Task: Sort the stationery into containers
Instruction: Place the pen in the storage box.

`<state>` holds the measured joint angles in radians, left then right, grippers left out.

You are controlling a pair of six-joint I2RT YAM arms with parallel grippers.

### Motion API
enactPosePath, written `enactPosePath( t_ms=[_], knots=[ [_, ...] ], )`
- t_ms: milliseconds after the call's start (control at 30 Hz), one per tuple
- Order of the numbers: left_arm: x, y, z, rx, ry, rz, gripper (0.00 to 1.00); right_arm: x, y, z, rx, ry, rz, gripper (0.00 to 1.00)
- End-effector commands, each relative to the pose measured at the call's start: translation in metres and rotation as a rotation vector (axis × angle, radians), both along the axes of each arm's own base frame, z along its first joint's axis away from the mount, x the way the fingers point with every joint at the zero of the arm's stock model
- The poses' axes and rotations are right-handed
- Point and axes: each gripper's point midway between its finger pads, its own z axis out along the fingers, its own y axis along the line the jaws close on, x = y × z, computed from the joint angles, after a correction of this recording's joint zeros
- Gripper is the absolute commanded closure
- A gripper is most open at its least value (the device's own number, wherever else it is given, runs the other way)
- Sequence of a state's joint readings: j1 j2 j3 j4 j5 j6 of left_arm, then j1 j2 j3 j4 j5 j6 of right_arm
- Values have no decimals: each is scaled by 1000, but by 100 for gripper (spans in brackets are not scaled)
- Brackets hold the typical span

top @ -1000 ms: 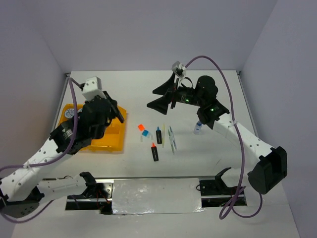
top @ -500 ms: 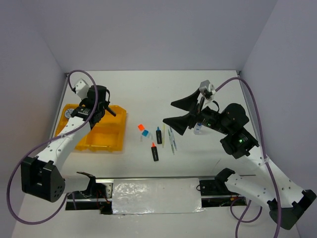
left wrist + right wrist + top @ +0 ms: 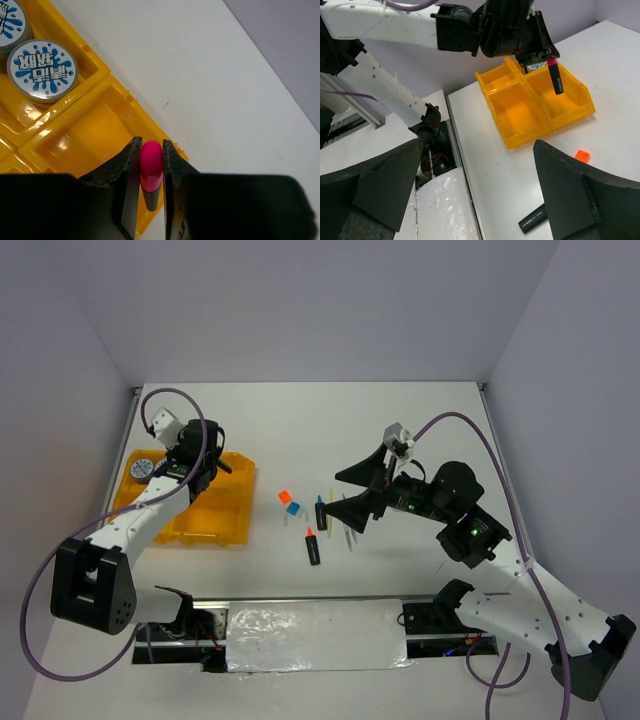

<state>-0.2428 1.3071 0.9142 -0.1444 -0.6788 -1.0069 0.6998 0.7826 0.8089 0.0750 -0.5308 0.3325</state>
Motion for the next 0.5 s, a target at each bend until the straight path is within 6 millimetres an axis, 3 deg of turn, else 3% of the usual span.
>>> enactPosePath(
  t_ms=[0, 100, 133, 200, 267, 367, 433, 467],
  knots=[
    [8, 7, -3, 1, -16, 52, 78, 2, 4, 5, 21, -19, -13, 0],
    [9, 6, -12, -5, 19, 57, 62, 3, 7, 2, -1, 2, -25, 0],
    [5, 9, -19, 3, 55, 67, 47, 5, 7, 2, -7, -3, -37, 0],
    [4, 9, -19, -3, 66, 76, 28, 4, 8, 0, -19, -4, -41, 0],
    [2, 10, -17, -8, 69, 80, 18, 6, 8, -2, -28, 3, -51, 0],
    [-7, 15, -2, -9, 61, 100, 12, 13, 9, -7, -47, 28, -91, 0],
    [-16, 16, 21, -10, 23, 94, 3, 19, 15, -13, -78, 66, -119, 0],
    [-20, 15, 33, 6, 23, 67, 1, 32, 13, -25, -118, 104, -201, 0]
  ],
)
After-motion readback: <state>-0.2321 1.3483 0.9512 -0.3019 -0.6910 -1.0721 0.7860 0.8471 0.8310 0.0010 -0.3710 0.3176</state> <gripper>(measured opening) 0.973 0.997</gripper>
